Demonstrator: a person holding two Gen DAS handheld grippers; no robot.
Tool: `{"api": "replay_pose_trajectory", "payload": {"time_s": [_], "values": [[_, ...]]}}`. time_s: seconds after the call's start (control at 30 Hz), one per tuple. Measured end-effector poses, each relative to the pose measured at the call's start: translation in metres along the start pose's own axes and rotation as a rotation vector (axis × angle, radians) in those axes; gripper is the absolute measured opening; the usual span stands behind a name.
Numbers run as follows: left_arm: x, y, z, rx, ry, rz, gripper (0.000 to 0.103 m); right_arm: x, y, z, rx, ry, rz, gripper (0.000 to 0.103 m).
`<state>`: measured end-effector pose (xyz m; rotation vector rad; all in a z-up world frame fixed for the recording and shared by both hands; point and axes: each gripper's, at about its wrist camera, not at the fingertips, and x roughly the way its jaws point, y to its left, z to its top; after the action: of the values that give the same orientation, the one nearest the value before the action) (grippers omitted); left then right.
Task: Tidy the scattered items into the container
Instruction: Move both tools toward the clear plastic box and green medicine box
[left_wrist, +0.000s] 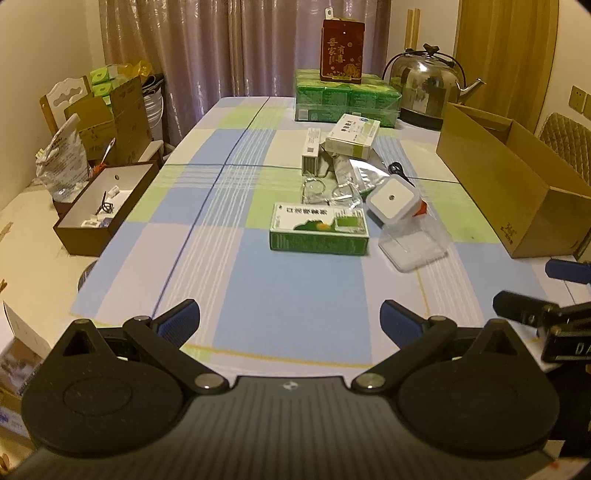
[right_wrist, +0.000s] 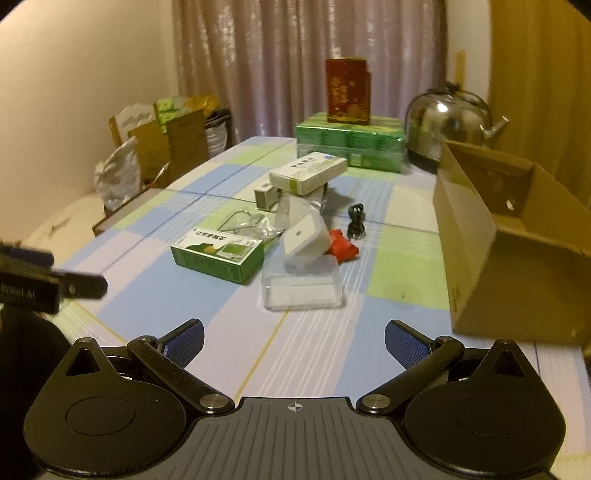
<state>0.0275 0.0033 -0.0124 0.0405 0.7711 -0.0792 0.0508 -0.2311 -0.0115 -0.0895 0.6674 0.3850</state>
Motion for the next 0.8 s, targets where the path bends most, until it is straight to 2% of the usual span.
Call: {"api": "replay_pose_trajectory", "payload": {"time_s": [0.5, 0.8], "values": [[0.059, 0.011, 0.033, 0.036, 0.044, -0.031, 0.102, 0.071, -0.016, 0.02, 0.025, 0.063, 0.006, 0.101], [0.09, 0.013, 0.048, 0.016, 0.073, -0.055, 0.102, 0.119, -0.021, 0.026, 0.021, 0.092, 0.004, 0.101]]}}
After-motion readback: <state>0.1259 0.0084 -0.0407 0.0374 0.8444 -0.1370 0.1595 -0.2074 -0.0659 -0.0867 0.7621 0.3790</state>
